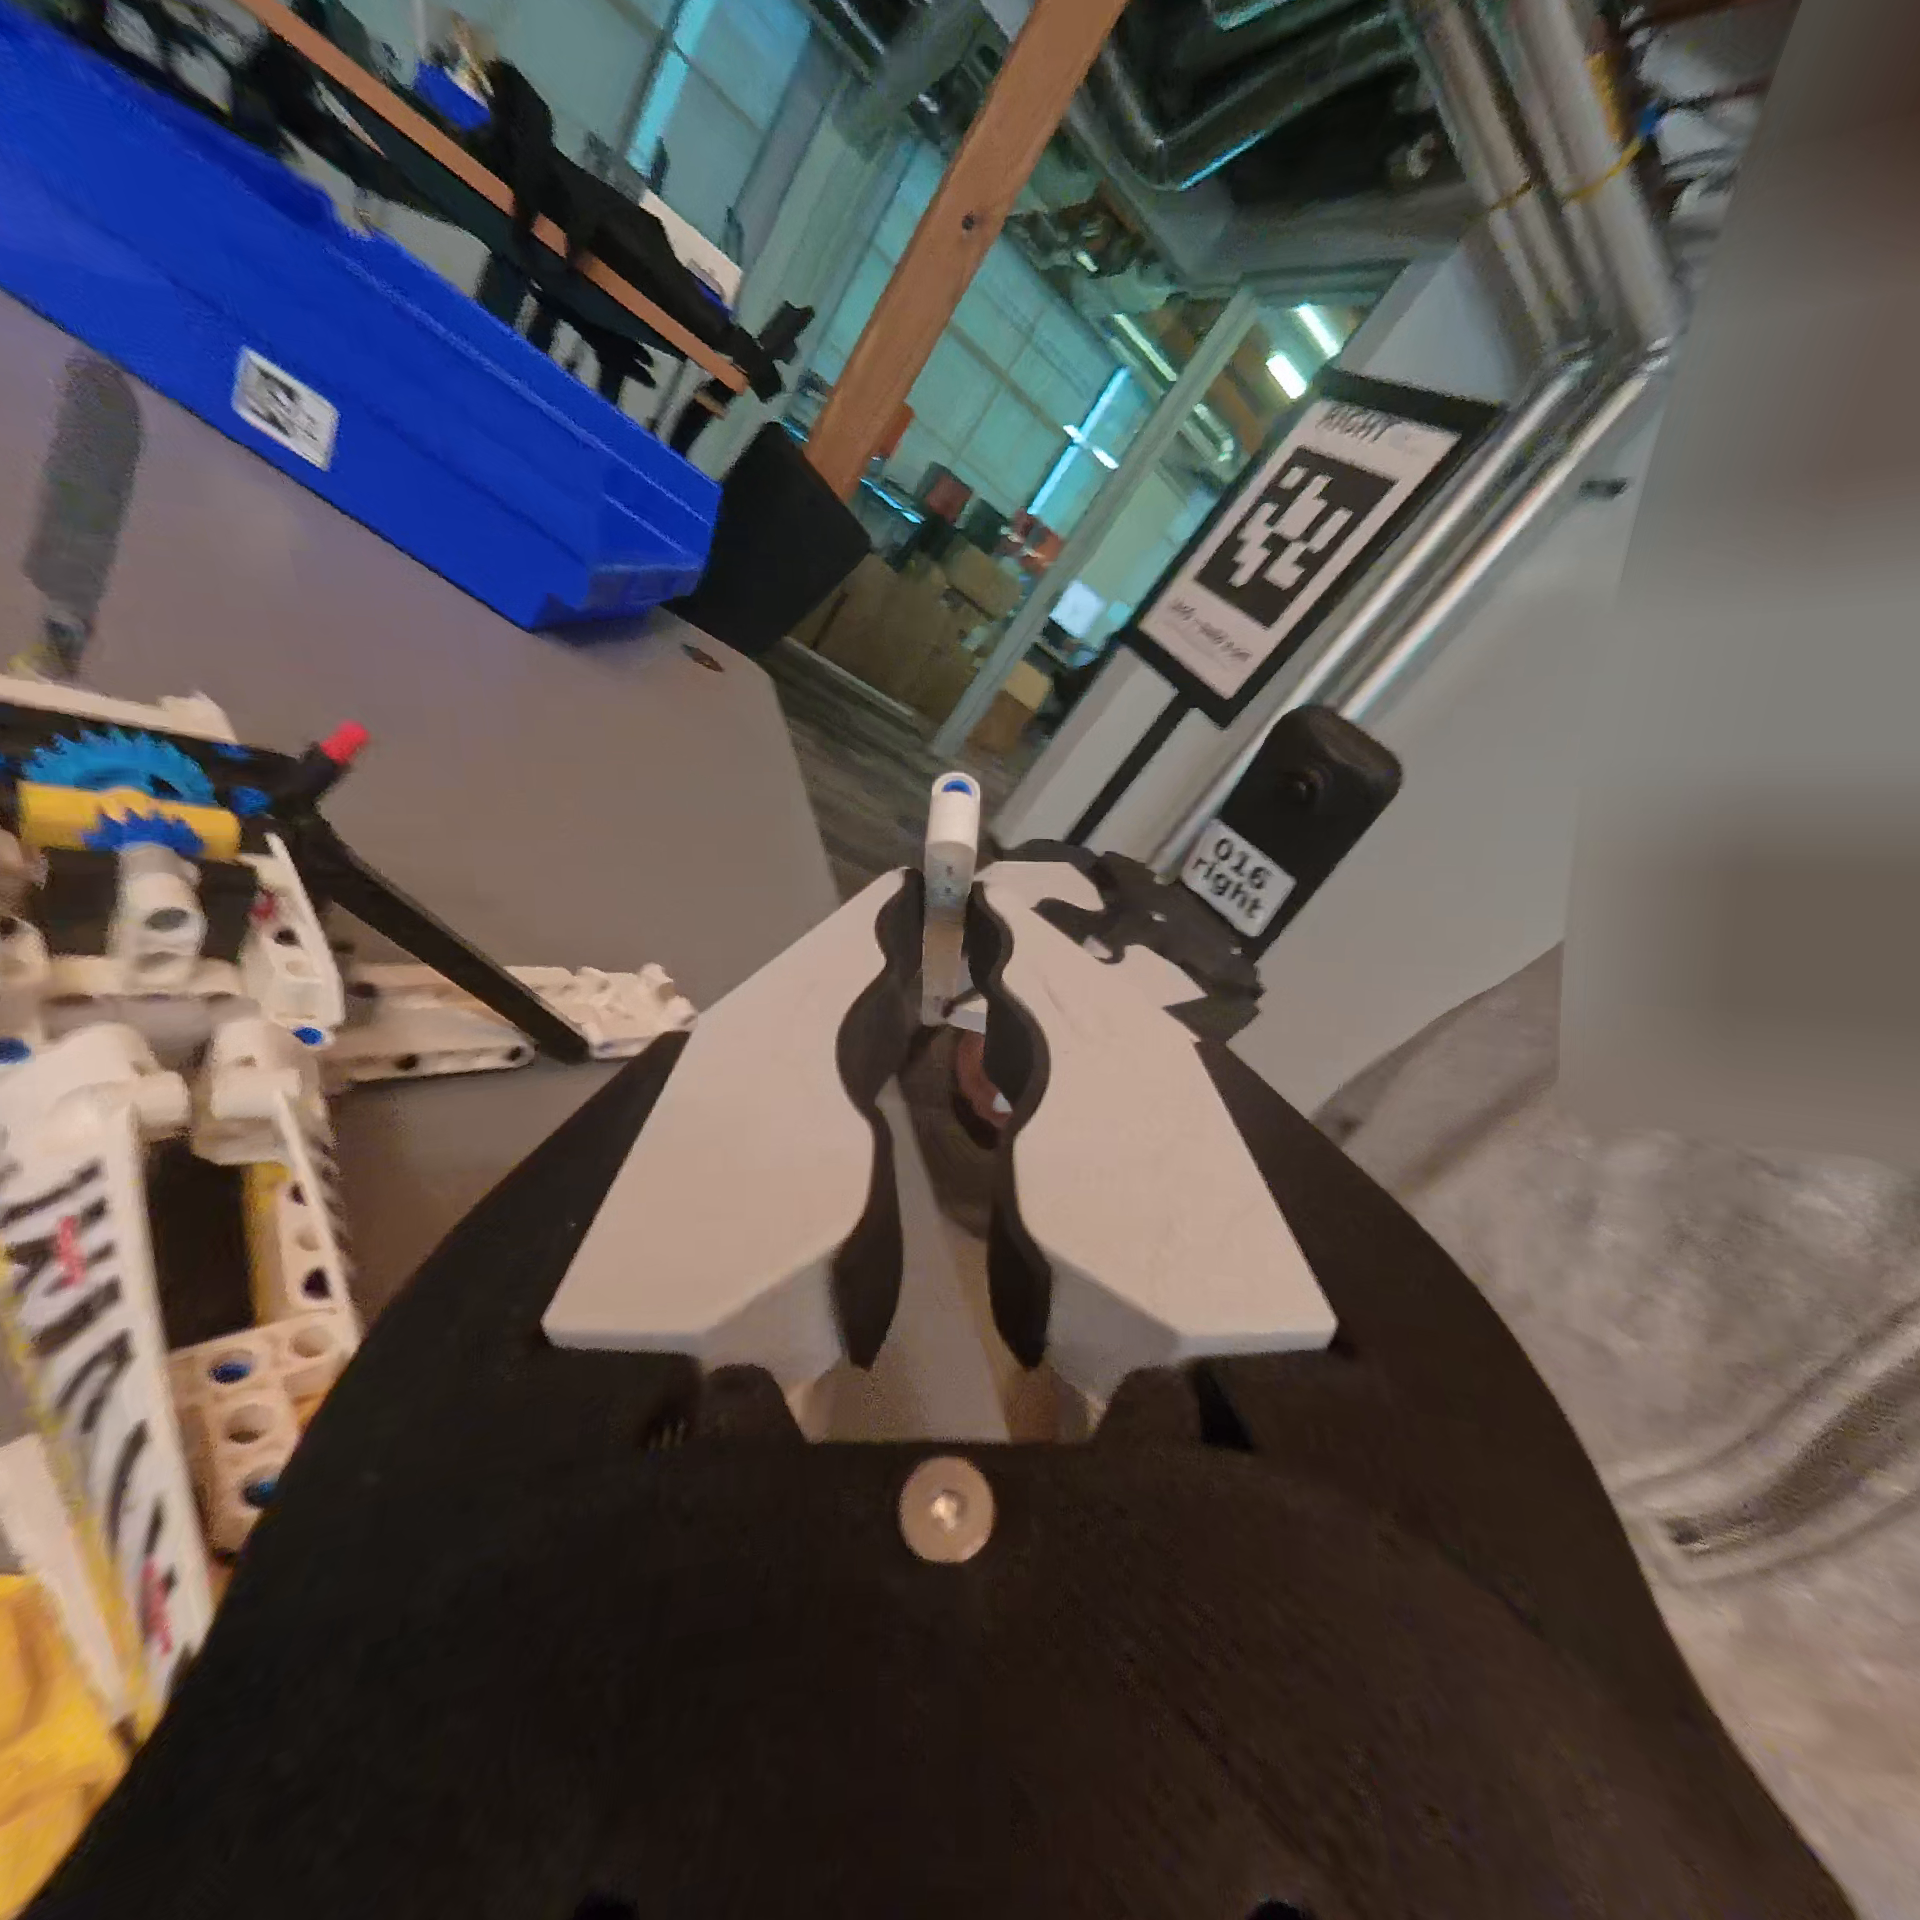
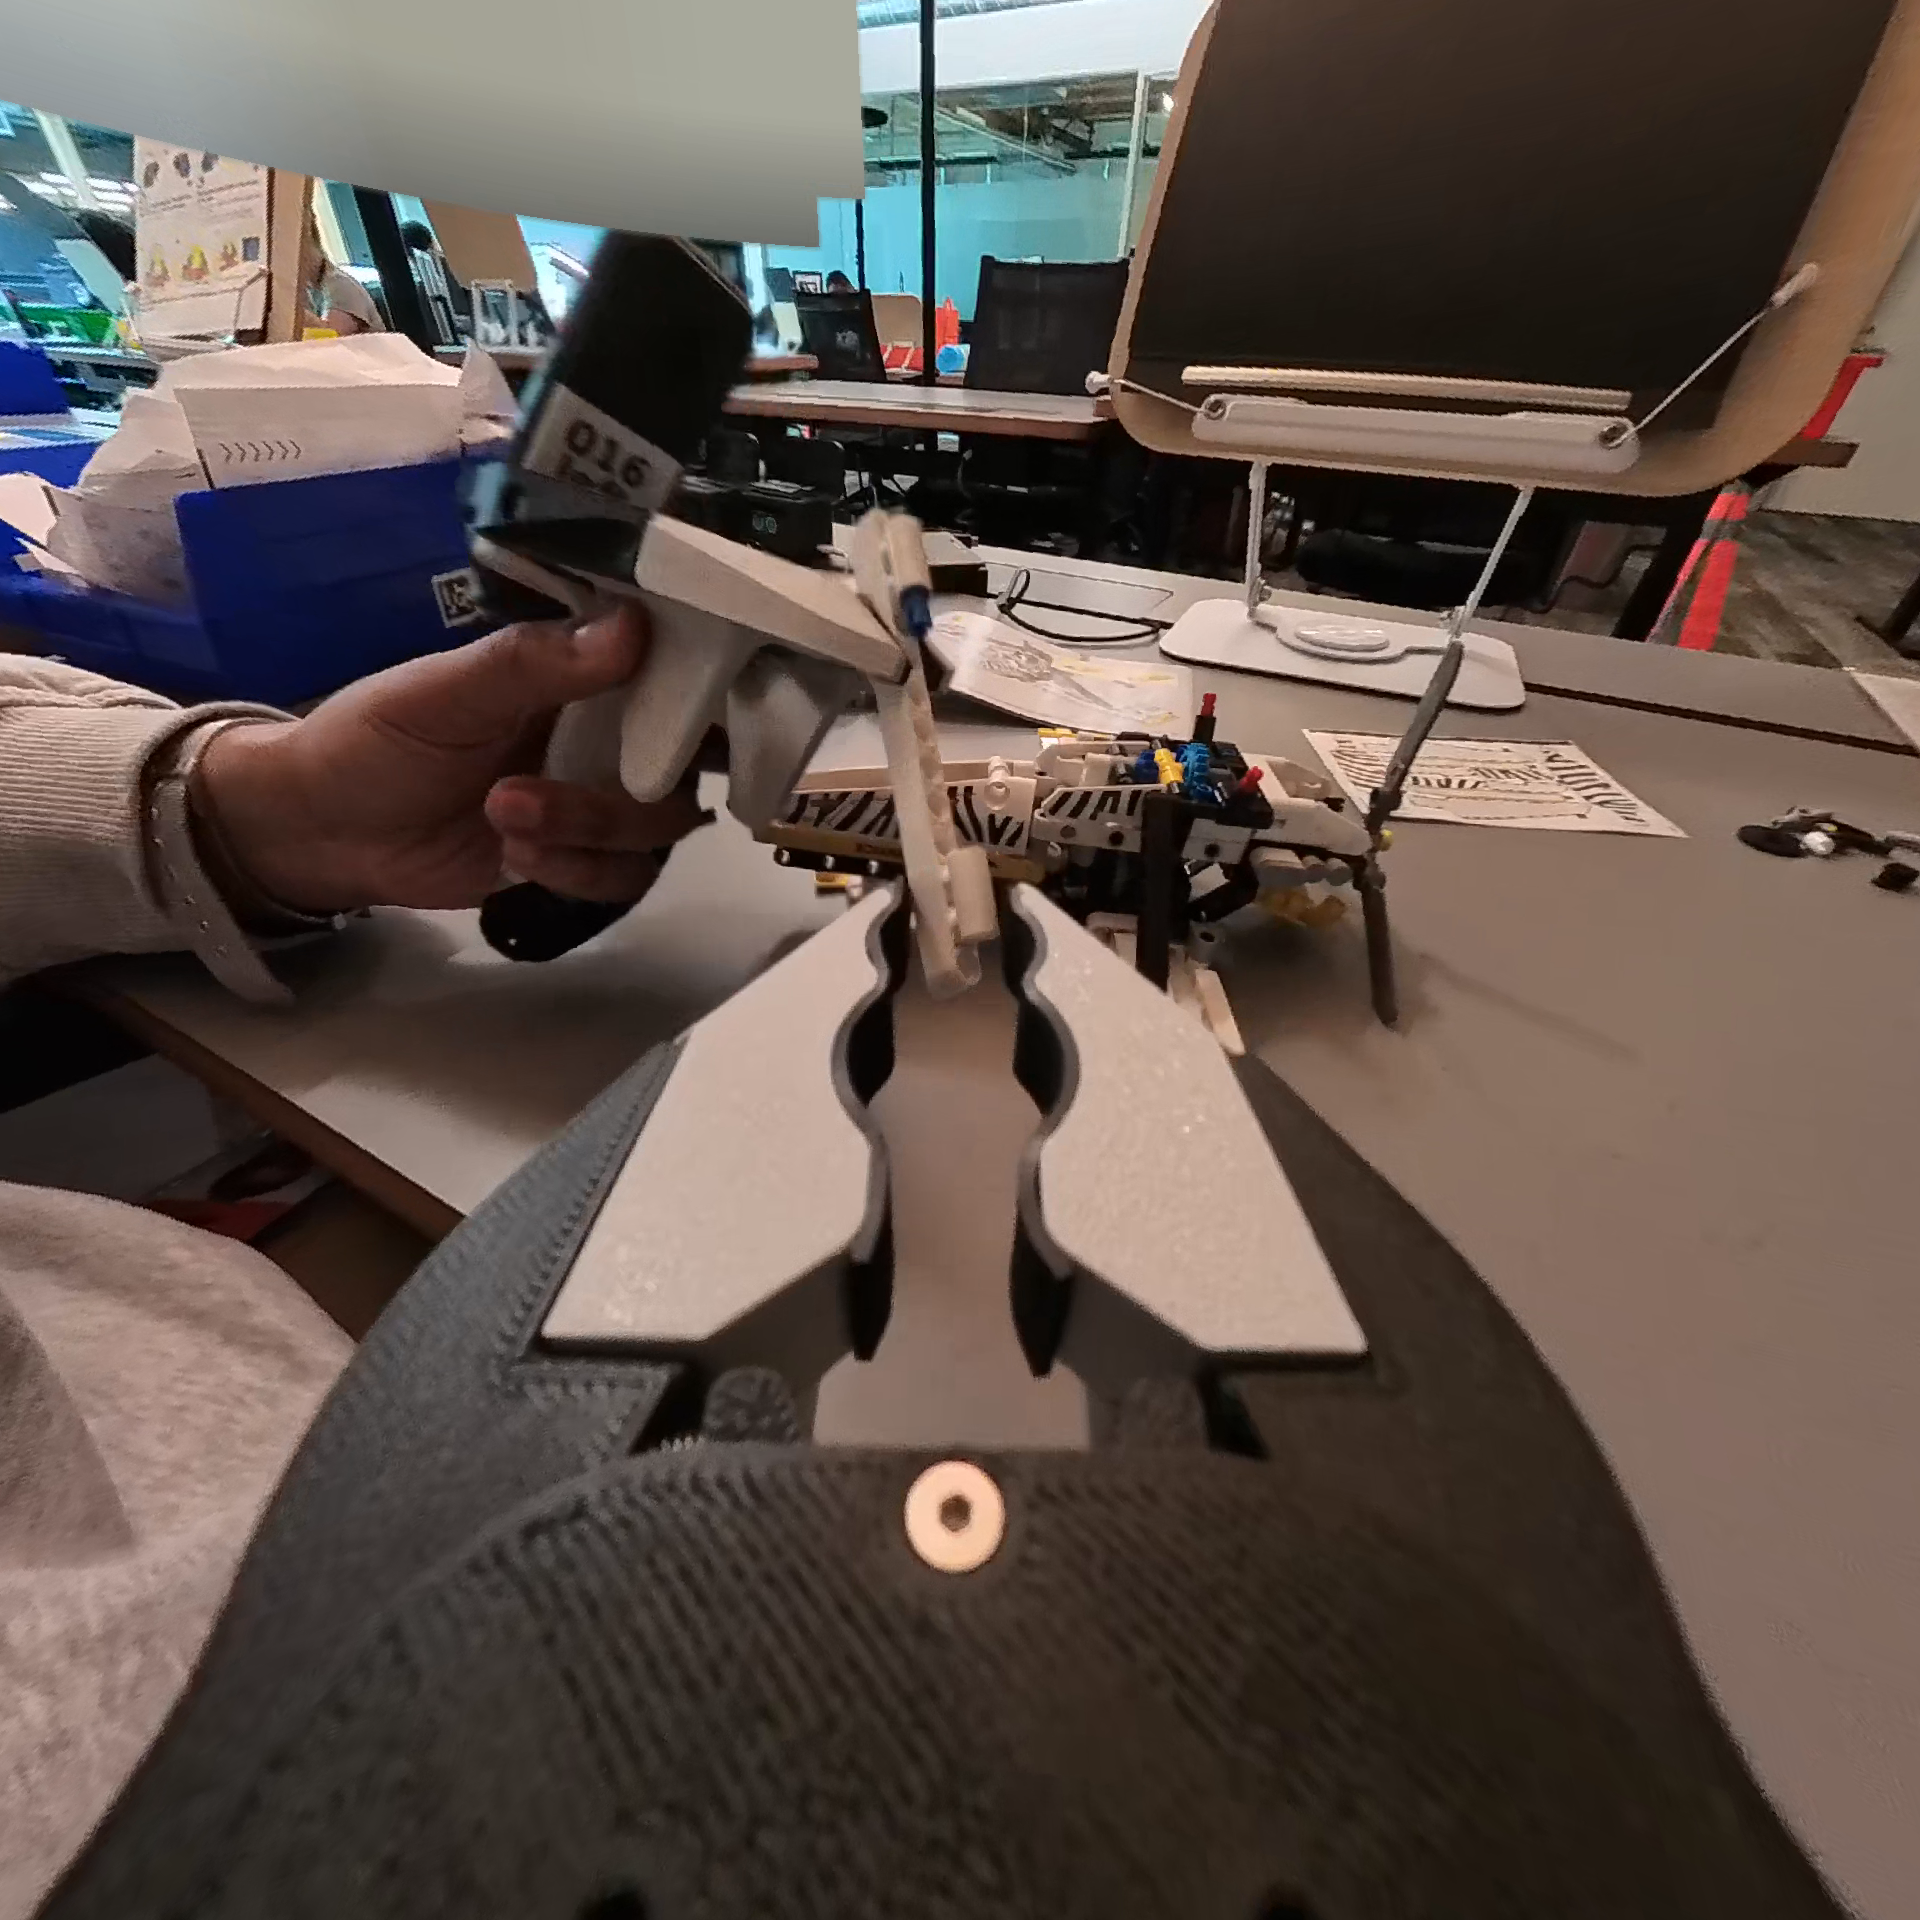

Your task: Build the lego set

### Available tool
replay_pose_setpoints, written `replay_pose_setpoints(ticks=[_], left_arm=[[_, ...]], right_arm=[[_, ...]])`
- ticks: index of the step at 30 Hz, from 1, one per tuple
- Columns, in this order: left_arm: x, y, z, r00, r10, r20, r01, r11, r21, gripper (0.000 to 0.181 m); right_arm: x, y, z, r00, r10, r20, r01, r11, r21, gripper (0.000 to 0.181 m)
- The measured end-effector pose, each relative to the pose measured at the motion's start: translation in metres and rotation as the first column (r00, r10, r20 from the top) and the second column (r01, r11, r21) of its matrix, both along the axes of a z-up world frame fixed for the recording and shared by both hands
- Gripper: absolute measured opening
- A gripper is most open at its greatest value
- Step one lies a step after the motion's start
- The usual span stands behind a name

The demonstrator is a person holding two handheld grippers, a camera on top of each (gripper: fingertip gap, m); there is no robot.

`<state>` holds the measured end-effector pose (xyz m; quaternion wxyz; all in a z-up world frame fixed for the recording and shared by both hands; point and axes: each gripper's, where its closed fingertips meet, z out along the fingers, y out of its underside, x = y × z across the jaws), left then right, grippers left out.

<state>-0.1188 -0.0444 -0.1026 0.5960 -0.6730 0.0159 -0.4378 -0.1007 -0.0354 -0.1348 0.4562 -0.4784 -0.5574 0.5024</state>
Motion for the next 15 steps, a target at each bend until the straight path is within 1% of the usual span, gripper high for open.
replay_pose_setpoints(ticks=[1, 4, 5, 7, 11, 15], left_arm=[[-0.002, 0.0, 0.0, 0.998, 0.034, -0.053, -0.033, 0.999, 0.017, 0.005], [-0.003, 0.0, 0.001, 0.969, 0.113, -0.218, -0.101, 0.993, 0.069, 0.005], [-0.003, 0.0, 0.001, 0.95, 0.145, -0.278, -0.125, 0.988, 0.088, 0.005], [-0.001, 0.002, -0.004, 0.889, 0.196, -0.413, -0.16, 0.98, 0.12, 0.005], [0.009, 0.005, -0.02, 0.705, 0.251, -0.663, -0.177, 0.968, 0.178, 0.004], [0.018, 0.008, -0.034, 0.522, 0.281, -0.805, -0.17, 0.96, 0.225, 0.005]], right_arm=[[0.0, 0.001, -0.001, 1.0, -0.002, 0.004, 0.002, 1.0, -0.004, 0.015], [0.001, -0.001, 0.002, 1.0, 0.011, -0.018, -0.012, 1.0, -0.028, 0.016], [0.001, -0.003, 0.004, 0.999, 0.024, -0.029, -0.025, 0.999, -0.038, 0.017], [0.002, -0.007, 0.011, 0.997, 0.047, -0.055, -0.05, 0.997, -0.058, 0.018], [0.004, -0.016, 0.023, 0.992, 0.085, -0.095, -0.093, 0.992, -0.087, 0.02], [0.004, -0.022, 0.031, 0.987, 0.104, -0.119, -0.118, 0.986, -0.121, 0.023]])
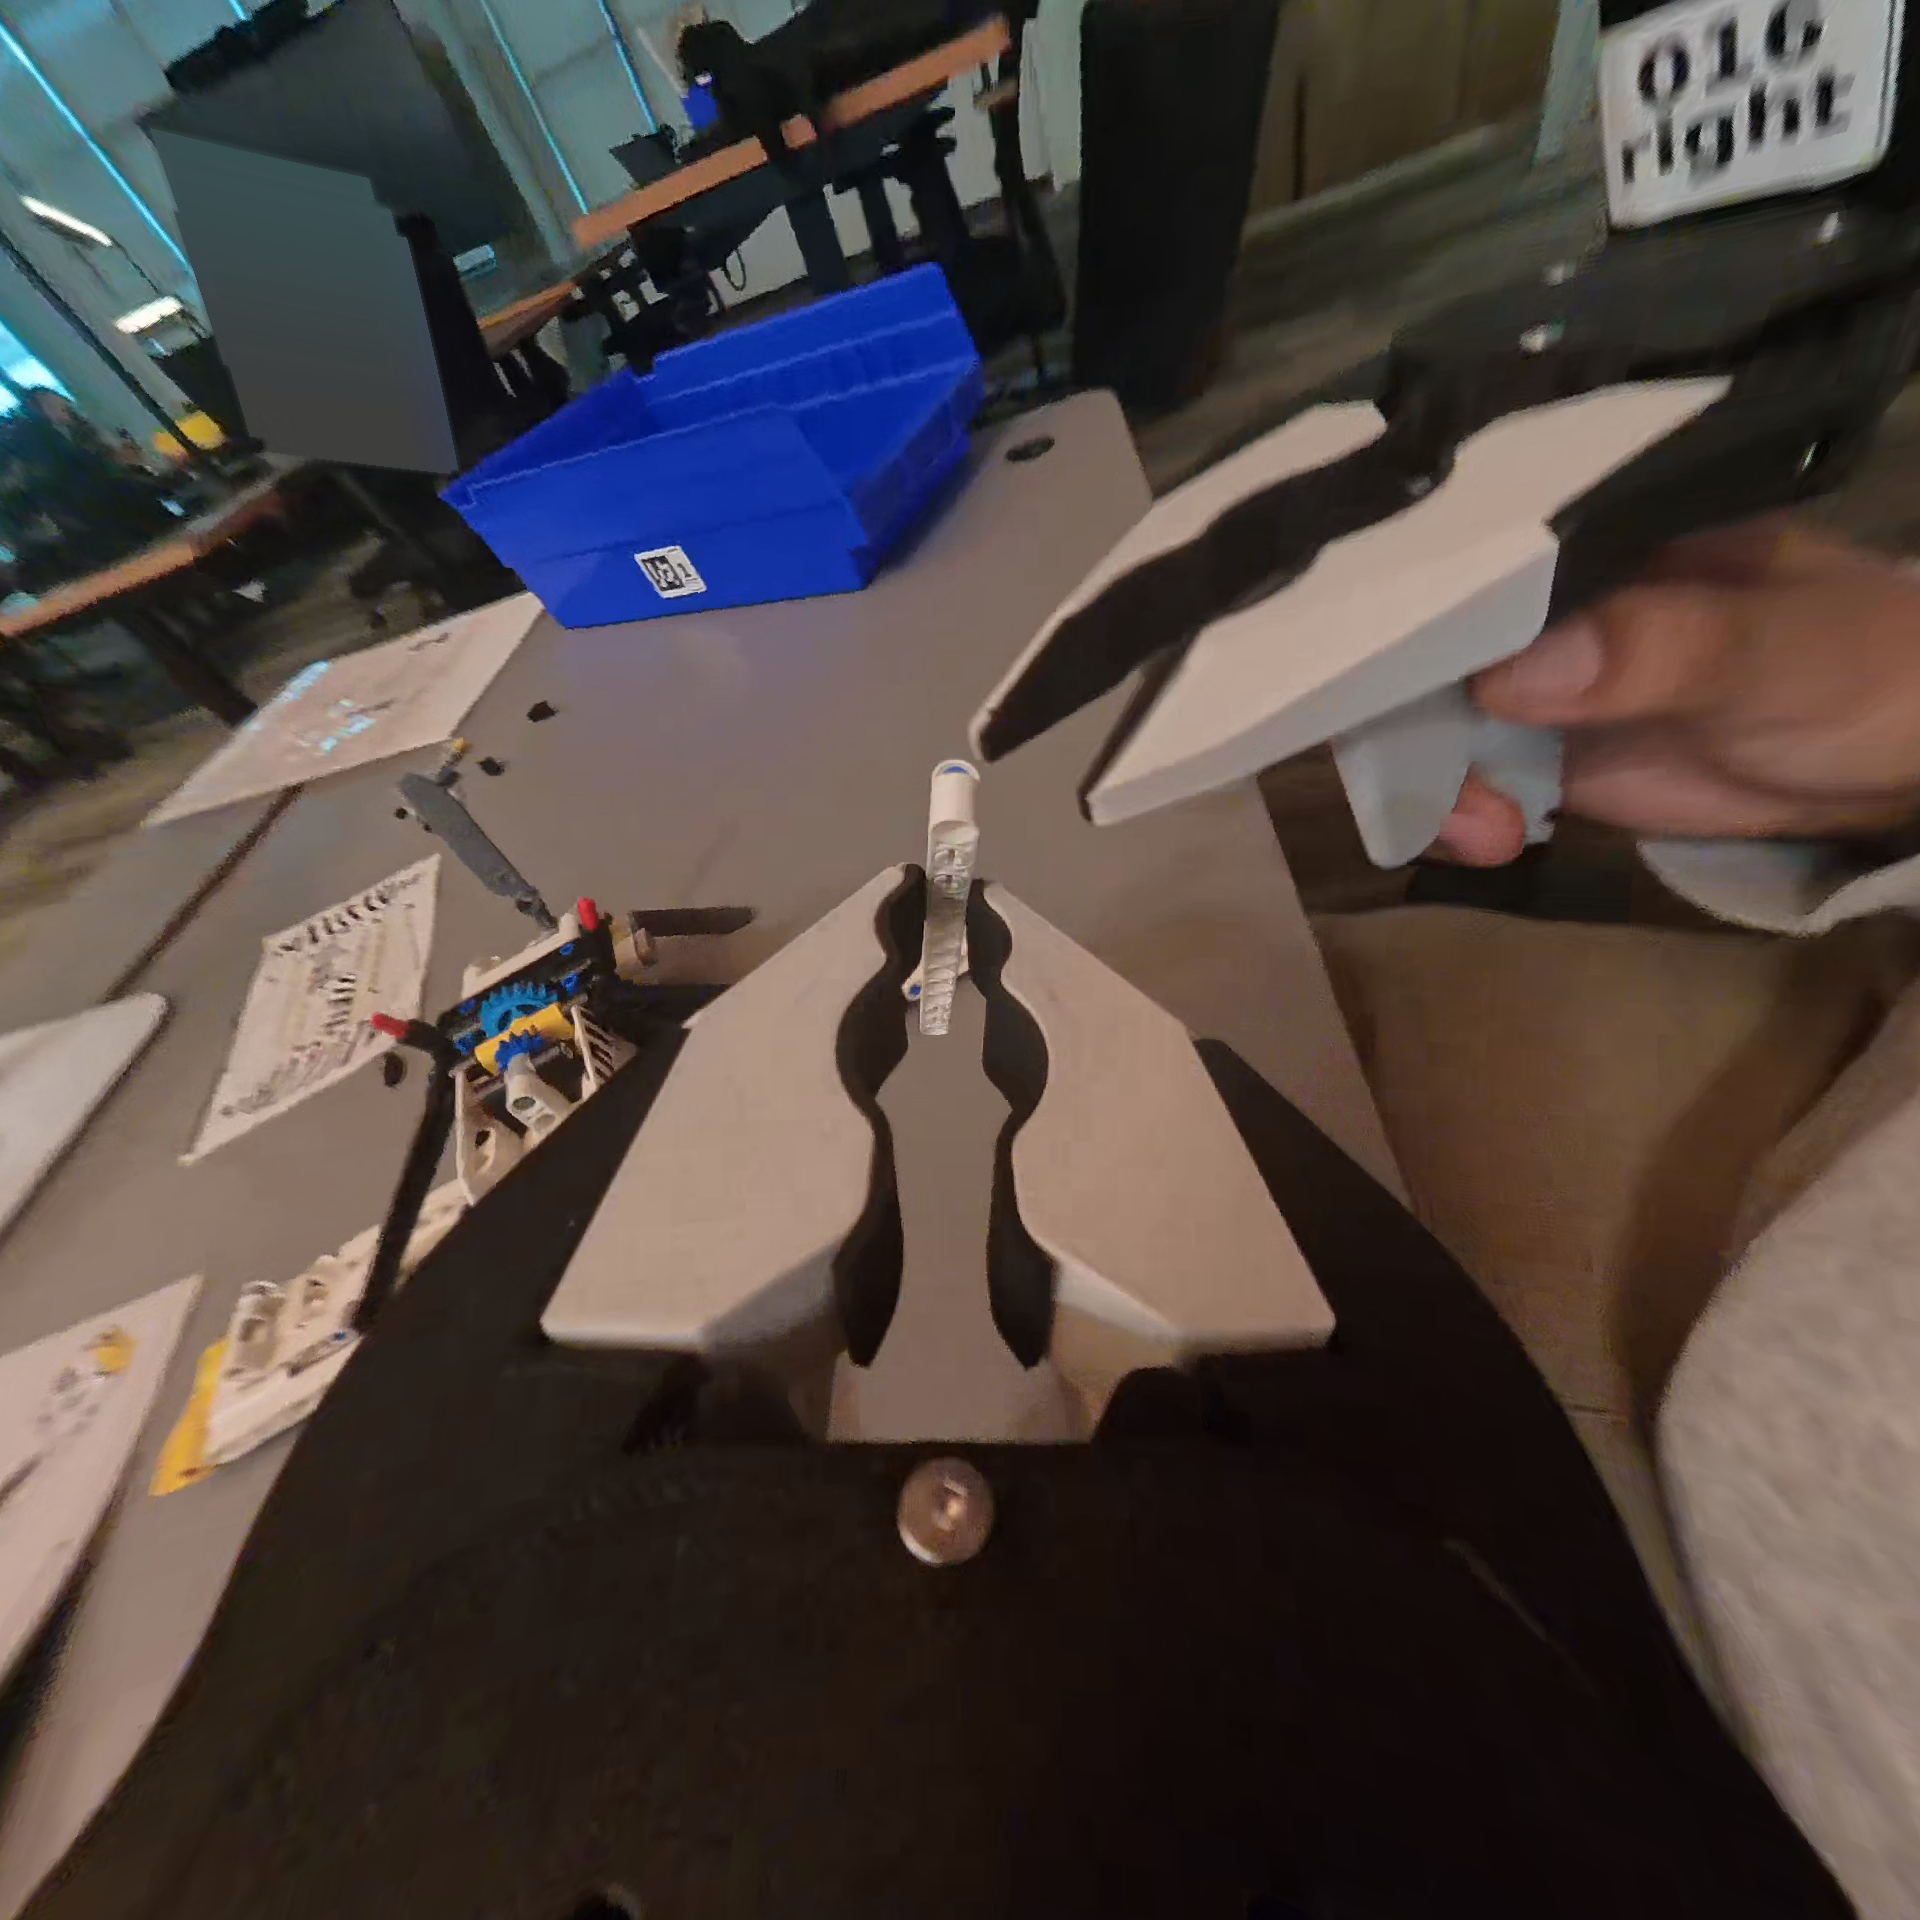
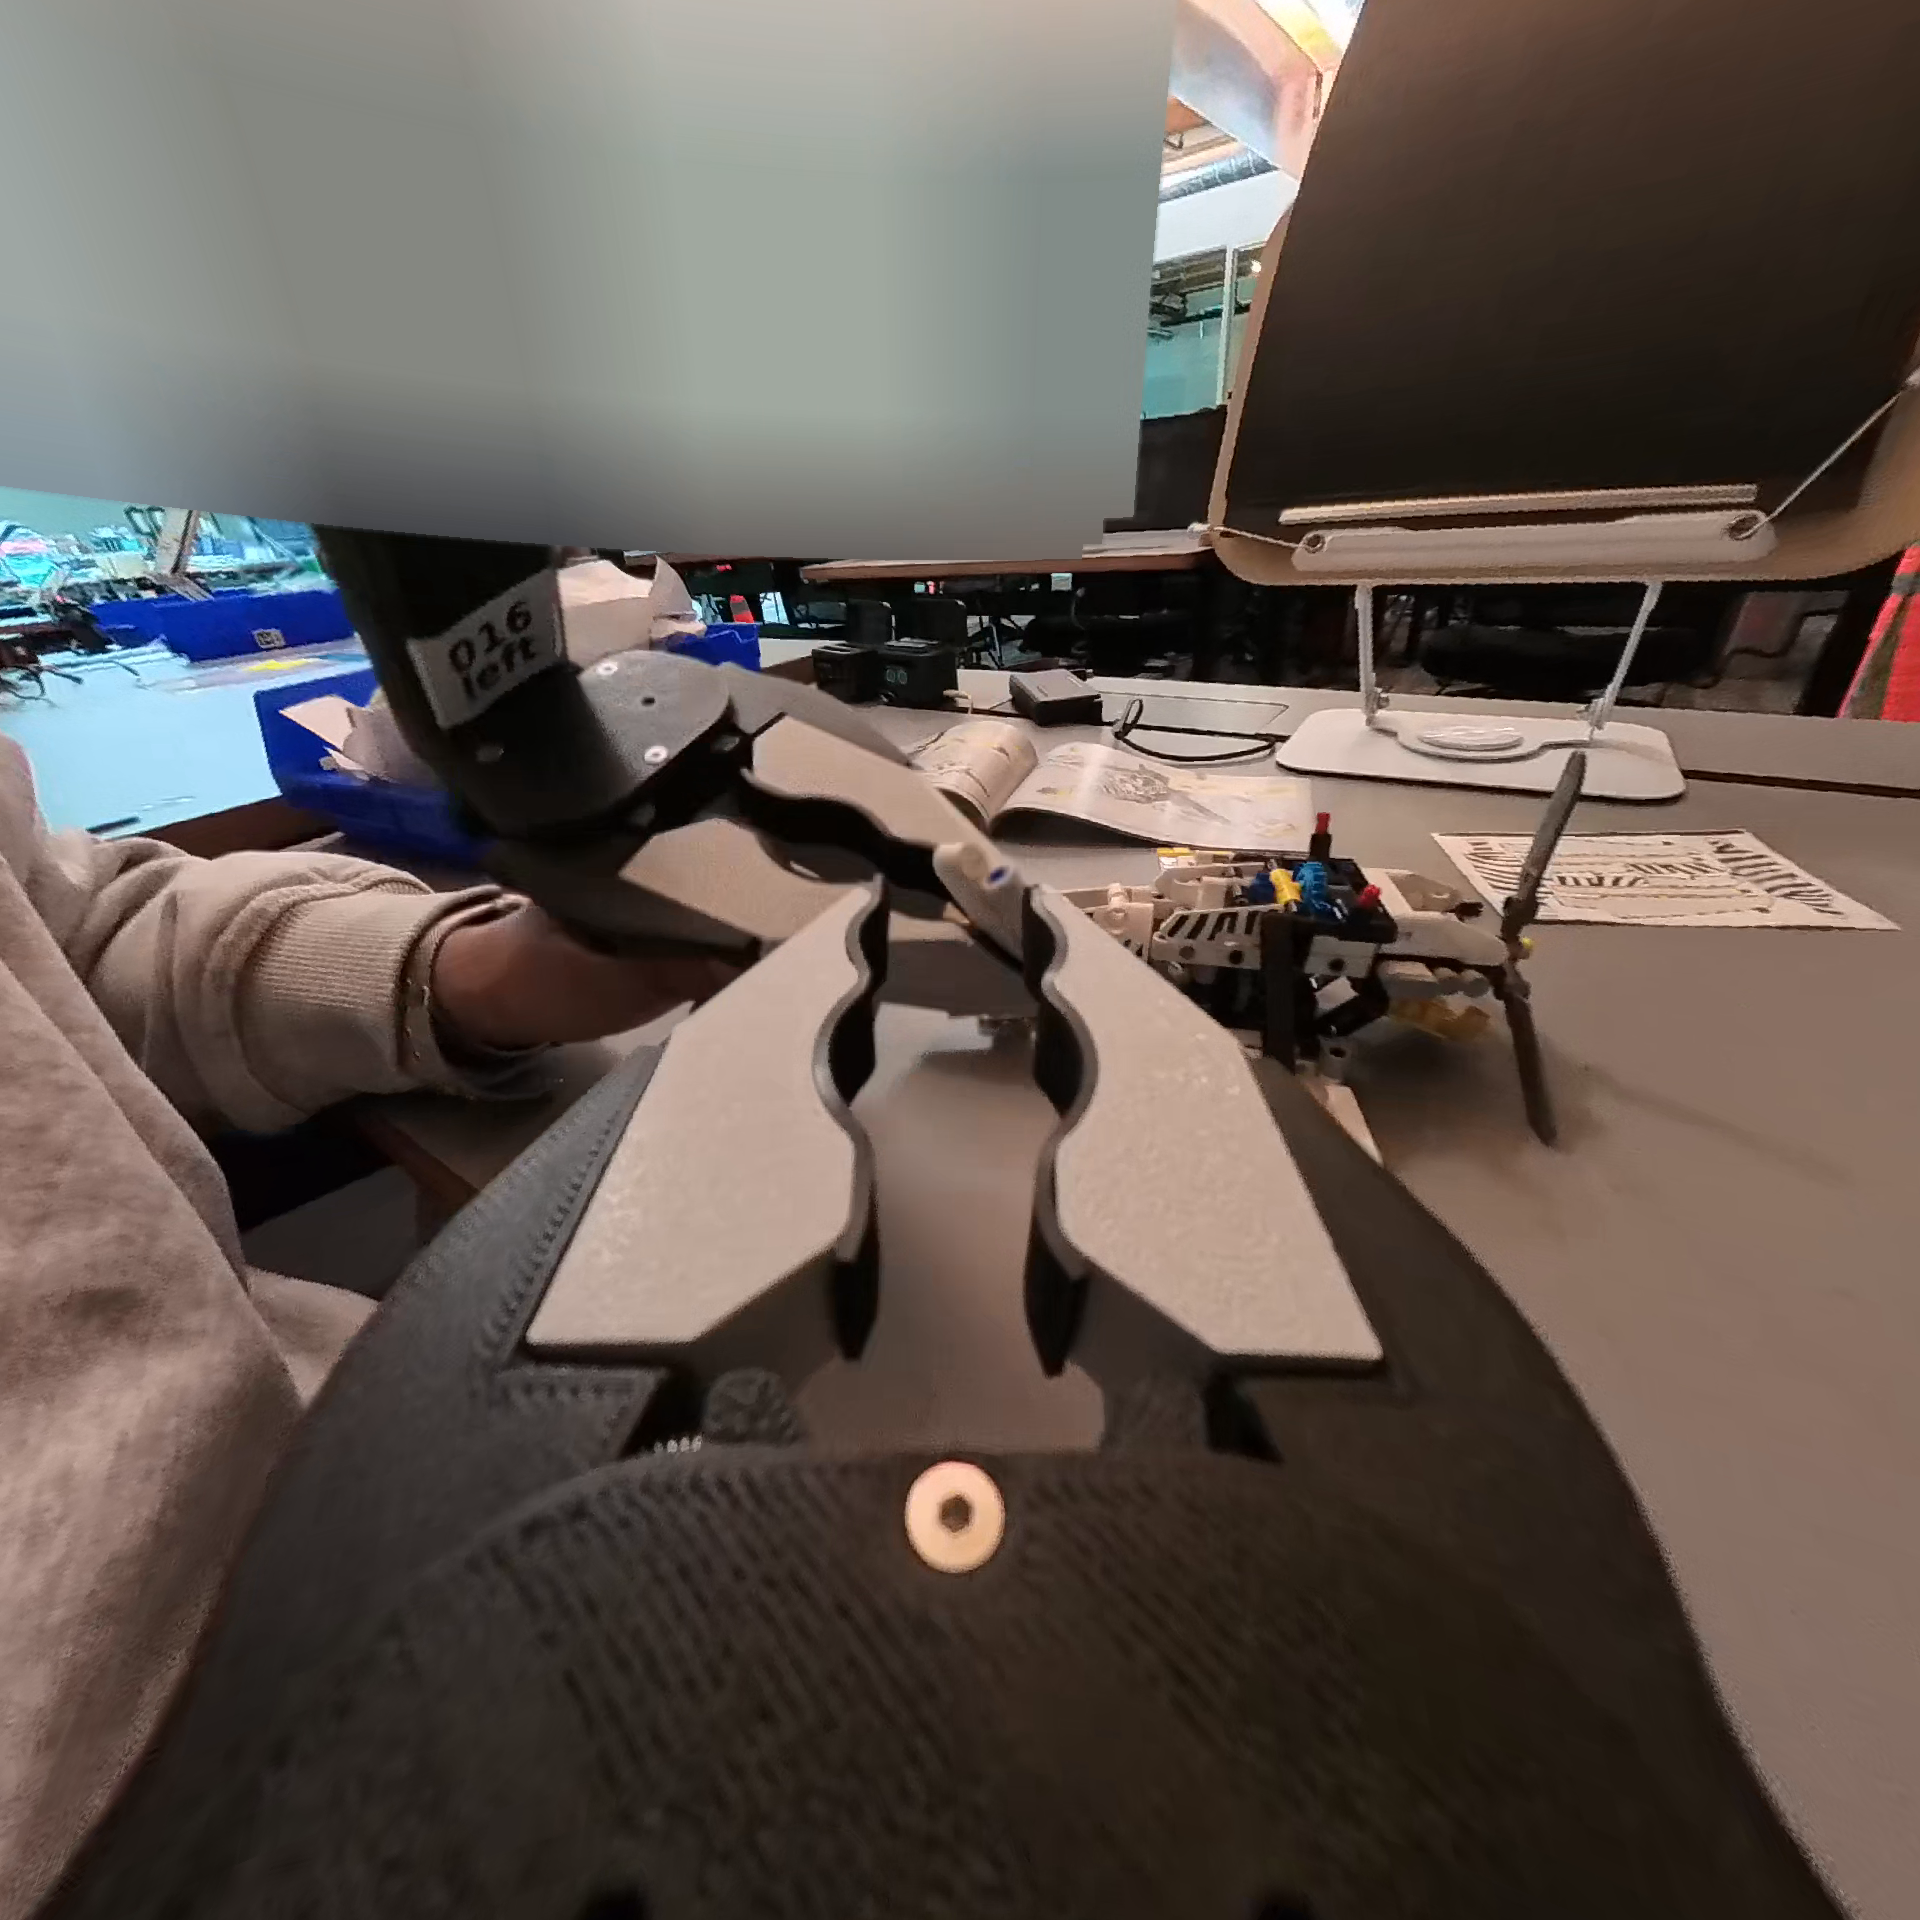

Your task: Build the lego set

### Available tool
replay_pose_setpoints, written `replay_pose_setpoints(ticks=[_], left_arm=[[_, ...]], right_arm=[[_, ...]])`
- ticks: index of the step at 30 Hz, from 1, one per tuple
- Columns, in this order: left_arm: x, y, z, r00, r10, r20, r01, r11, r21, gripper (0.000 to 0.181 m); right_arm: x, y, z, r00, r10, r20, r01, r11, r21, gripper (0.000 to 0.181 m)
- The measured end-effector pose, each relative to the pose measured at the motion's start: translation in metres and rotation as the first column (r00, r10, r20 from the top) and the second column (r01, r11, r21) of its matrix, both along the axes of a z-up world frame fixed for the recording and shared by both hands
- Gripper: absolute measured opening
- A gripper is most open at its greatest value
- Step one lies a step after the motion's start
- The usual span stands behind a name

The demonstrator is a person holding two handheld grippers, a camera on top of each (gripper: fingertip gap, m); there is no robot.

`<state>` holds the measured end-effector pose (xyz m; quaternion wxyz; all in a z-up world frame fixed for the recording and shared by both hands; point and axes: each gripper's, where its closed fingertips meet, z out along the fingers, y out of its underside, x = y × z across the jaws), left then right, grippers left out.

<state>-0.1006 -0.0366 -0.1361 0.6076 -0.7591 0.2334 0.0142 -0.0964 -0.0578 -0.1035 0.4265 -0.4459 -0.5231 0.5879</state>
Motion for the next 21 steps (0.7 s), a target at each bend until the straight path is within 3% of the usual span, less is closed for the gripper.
replay_pose_setpoints(ticks=[12, 21], left_arm=[[0.005, 0.002, -0.014, 0.945, 0.06, -0.322, -0.048, 0.998, 0.047, 0.005], [0.006, 0.004, -0.019, 0.952, 0.05, -0.301, -0.043, 0.999, 0.032, 0.004]], right_arm=[[-0.004, 0.003, -0.018, 0.995, -0.006, 0.104, 0.007, 1.0, -0.011, 0.02], [-0.003, 0.004, -0.022, 0.993, -0.017, 0.114, 0.014, 1.0, 0.028, 0.019]])
